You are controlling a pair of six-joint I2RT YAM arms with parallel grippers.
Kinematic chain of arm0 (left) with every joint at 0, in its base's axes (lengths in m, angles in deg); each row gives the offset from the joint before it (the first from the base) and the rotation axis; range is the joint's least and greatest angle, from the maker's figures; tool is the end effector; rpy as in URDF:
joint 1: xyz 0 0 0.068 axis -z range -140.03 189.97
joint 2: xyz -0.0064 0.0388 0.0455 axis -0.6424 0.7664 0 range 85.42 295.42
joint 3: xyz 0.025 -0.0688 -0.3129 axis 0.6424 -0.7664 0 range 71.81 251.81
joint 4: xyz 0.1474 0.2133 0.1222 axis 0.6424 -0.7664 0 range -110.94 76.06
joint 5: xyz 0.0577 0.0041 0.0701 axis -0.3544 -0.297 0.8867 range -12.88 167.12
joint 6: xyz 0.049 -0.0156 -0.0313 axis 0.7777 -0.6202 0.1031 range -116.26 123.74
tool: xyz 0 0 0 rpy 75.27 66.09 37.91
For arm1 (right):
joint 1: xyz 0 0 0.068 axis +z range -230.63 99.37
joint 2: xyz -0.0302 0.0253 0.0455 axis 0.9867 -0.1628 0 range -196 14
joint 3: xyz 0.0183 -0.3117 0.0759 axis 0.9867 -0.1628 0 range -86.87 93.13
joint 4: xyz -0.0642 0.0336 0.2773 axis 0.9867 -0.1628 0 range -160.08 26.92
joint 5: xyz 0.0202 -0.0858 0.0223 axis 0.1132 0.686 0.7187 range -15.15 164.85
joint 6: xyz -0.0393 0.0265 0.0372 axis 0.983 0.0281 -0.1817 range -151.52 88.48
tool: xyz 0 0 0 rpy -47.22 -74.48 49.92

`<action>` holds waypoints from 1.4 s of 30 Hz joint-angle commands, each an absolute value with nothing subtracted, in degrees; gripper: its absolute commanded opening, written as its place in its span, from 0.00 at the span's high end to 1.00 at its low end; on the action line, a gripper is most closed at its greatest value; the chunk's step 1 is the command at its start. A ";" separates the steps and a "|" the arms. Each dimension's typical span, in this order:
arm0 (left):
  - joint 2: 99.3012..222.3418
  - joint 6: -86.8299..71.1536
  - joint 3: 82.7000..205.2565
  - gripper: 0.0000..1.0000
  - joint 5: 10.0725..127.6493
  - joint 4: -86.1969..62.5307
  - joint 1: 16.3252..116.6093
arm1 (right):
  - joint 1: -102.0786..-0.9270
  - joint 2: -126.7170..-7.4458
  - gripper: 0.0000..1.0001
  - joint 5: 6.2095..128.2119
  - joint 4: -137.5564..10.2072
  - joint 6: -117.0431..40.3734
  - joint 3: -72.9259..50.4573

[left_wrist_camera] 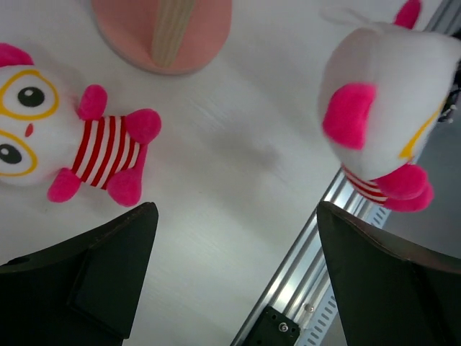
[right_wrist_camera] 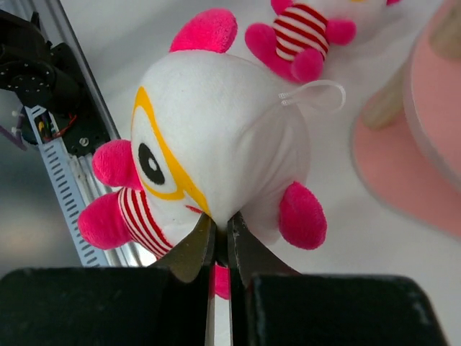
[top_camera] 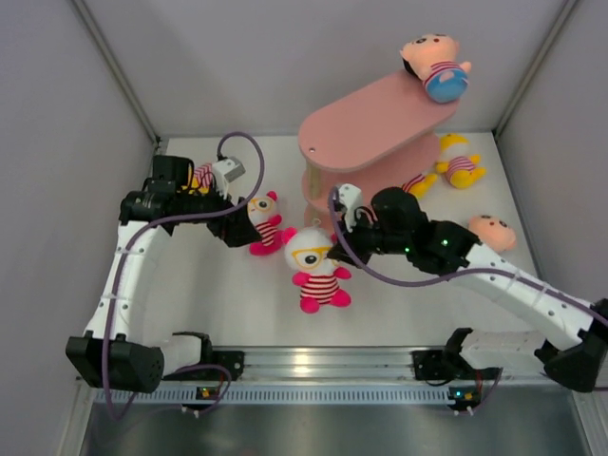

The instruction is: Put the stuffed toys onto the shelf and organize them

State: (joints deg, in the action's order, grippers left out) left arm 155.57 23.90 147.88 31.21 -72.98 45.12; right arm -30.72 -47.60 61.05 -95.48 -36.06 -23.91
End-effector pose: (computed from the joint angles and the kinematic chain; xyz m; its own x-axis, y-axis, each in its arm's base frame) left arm 0.2366 -0.0535 0.4124 -0.5785 0.2929 -0.7613 0.7362 0.5894 -0.3327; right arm 0.1473 0.1916 0.3956 -0.4003 -0.3562 -0.8443 -0.8455 0.4988 0.1904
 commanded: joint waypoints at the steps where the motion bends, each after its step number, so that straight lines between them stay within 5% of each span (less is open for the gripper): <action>1: 152.65 27.99 151.17 0.01 21.95 -78.35 45.94 | -26.50 -56.54 1.00 61.94 -92.79 -24.77 -14.11; 18: 154.58 30.91 148.53 0.02 25.80 -81.26 47.44 | -24.56 -68.53 1.00 47.17 -82.07 -17.81 -1.70; 19: 155.11 30.64 149.23 0.09 25.01 -81.26 47.44 | -24.56 -68.62 1.00 46.30 -81.98 -17.72 -1.62; 20: 155.63 30.20 149.68 0.35 24.22 -81.26 47.44 | -24.56 -68.62 1.00 46.20 -81.89 -17.81 -1.35; 22: 157.13 28.88 150.38 0.66 22.46 -81.26 47.44 | -24.47 -68.97 1.00 47.42 -81.63 -18.68 -1.09; 23: 157.66 28.44 150.99 1.00 20.54 -81.26 47.44 | -24.47 -68.97 1.00 48.13 -81.28 -19.12 -1.17; 25: 158.71 26.86 151.96 1.00 19.30 -81.26 47.35 | -24.55 -67.49 0.69 51.36 -79.26 -22.28 -2.05; 26: 158.89 26.25 152.14 1.00 19.03 -81.35 47.35 | -24.56 -66.43 0.43 52.60 -78.12 -23.60 -4.58; 29: 158.02 25.98 153.02 1.00 18.07 -81.26 47.35 | -24.64 -58.80 0.20 59.02 -70.40 -31.06 -14.22; 37: 155.55 25.63 155.13 1.00 13.40 -81.26 47.35 | -25.17 -44.45 0.18 66.86 -63.61 -50.49 -37.09; 42: 155.20 24.75 154.95 1.00 13.93 -81.26 47.35 | -25.26 -44.00 0.22 67.20 -58.34 -55.07 -41.16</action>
State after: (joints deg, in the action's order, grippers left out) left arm 156.46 25.67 153.15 16.98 -81.64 47.19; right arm -25.63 -43.87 65.46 -64.75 -49.32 -40.48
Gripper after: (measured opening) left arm 0.166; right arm 0.785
